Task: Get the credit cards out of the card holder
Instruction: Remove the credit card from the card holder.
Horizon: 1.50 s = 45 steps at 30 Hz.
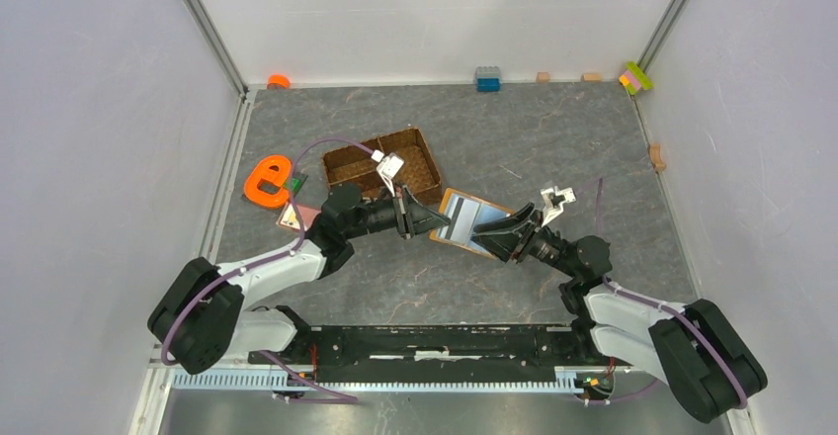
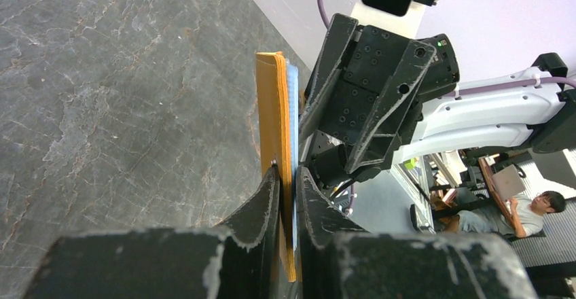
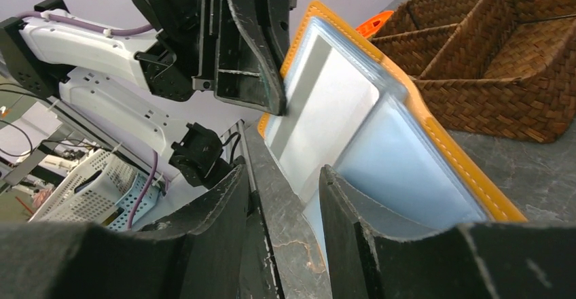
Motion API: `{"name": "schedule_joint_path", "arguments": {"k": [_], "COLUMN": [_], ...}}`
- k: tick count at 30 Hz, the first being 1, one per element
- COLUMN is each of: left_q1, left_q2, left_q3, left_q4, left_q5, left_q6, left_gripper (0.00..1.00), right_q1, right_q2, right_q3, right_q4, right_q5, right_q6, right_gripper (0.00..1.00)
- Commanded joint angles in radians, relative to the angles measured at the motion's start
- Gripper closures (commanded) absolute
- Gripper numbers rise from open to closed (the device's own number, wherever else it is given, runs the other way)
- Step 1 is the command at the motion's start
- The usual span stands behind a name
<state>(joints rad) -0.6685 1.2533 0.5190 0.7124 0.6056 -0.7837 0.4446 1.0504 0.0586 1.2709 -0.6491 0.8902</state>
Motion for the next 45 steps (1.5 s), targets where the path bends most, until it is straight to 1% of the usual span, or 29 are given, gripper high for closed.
{"name": "schedule_joint_path", "arguments": {"k": [1,5,7,11,14,18,20,24,26,30,35,40,42,45], "left_q1": [-0.020,-0.034,-0.036,-0.036,-0.036,-0.034,-0.034,-0.033,-0.033,-0.032,-0.031,-0.015,-0.003,0.001], "left_q2": [-0.012,0.007,0.014,0.008,0.015,0.028,0.028,0.022,0.025,0.044,0.060,0.037,0.026,0.032], "left_q3": [0.043,0.057,0.066,0.057,0.048,0.055,0.054,0.050,0.051,0.057,0.058,0.044,0.036,0.032], "left_q4": [0.006,-0.005,-0.003,0.026,0.062,0.064,0.067,0.068,0.073,0.086,0.095,0.068,0.058,0.063], "left_q5": [-0.043,-0.039,-0.024,-0.009,-0.006,0.004,0.004,0.004,0.006,0.021,0.024,-0.005,-0.023,-0.027], "left_q6": [0.016,0.019,0.014,-0.009,-0.036,-0.049,-0.051,-0.048,-0.050,-0.061,-0.069,-0.065,-0.063,-0.069], "left_gripper": [0.98,0.98,0.98,0.98,0.98,0.98,0.98,0.98,0.98,0.98,0.98,0.98,0.98,0.98], "right_q1": [0.022,0.047,0.049,0.049,0.049,0.049,0.049,0.049,0.050,0.049,0.049,0.050,0.049,0.049], "right_q2": [-0.029,-0.023,-0.023,-0.026,-0.041,-0.075,-0.076,-0.062,-0.056,-0.053,-0.050,-0.060,-0.075,-0.090], "right_q3": [0.024,0.034,0.047,0.090,0.093,0.100,0.104,0.100,0.094,0.071,0.048,0.012,-0.001,-0.005], "right_q4": [0.042,0.016,-0.055,-0.283,-0.314,-0.392,-0.404,-0.357,-0.305,-0.169,-0.052,0.108,0.156,0.155], "right_q5": [-0.005,0.018,0.045,0.118,0.138,0.184,0.187,0.149,0.117,0.058,0.027,0.003,0.002,0.001], "right_q6": [-0.018,-0.039,-0.066,-0.153,-0.174,-0.208,-0.217,-0.195,-0.173,-0.117,-0.063,-0.003,0.012,0.006], "right_gripper": [0.52,0.54,0.54,0.55,0.56,0.57,0.57,0.57,0.58,0.62,0.72,0.81,0.82,0.82]}}
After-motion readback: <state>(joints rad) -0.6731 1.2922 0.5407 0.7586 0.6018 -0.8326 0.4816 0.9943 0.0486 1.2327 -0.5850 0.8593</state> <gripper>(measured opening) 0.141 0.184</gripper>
